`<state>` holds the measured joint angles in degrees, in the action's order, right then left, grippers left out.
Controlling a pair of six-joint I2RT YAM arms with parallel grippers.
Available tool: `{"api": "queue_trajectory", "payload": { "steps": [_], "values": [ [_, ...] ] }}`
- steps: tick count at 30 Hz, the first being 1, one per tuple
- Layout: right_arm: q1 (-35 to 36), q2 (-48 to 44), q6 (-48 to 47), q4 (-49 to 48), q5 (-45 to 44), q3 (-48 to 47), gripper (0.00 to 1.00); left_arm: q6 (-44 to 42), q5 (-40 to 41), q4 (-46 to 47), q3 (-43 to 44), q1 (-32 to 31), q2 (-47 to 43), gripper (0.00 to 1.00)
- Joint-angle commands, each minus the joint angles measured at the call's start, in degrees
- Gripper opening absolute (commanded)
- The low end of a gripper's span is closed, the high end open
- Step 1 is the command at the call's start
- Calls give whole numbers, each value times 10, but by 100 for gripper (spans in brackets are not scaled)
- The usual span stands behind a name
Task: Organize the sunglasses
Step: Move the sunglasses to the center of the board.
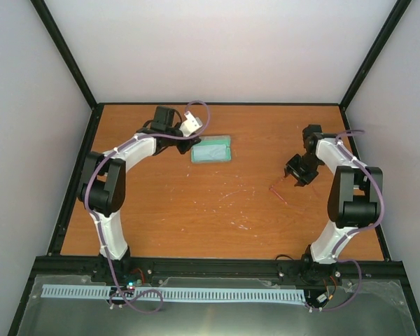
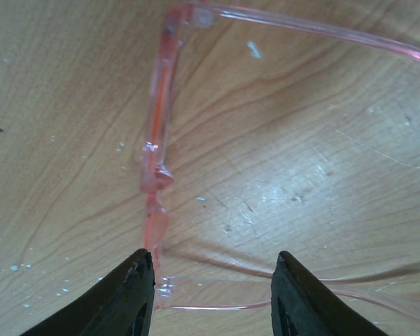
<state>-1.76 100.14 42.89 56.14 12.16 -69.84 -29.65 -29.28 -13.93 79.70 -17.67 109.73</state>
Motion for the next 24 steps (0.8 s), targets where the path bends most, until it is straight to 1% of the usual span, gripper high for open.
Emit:
{"api": "queue_trajectory", "payload": {
  "steps": [1,8,11,15,18,21,22,24],
  "values": [
    [-4,15,6,6,19,-28,45,8,0,27,-17,6,-30,16],
    [0,61,0,14,15,-62,45,8,1,37,-32,7,-32,16],
    [11,76,-15,26,-3,-91,44,2,1,40,-34,10,-32,16],
    [35,68,-87,52,-77,-153,44,-4,3,40,-33,14,-31,16],
    [36,55,-142,67,-89,-184,43,-10,4,38,-32,17,-29,16],
    [39,96,-206,150,-85,-265,37,-18,3,36,-32,18,-28,16],
    [46,106,-236,168,-87,-287,37,-23,3,37,-32,19,-27,16],
    [64,114,-297,181,-103,-315,43,-32,4,38,-33,19,-25,16]
  ]
}}
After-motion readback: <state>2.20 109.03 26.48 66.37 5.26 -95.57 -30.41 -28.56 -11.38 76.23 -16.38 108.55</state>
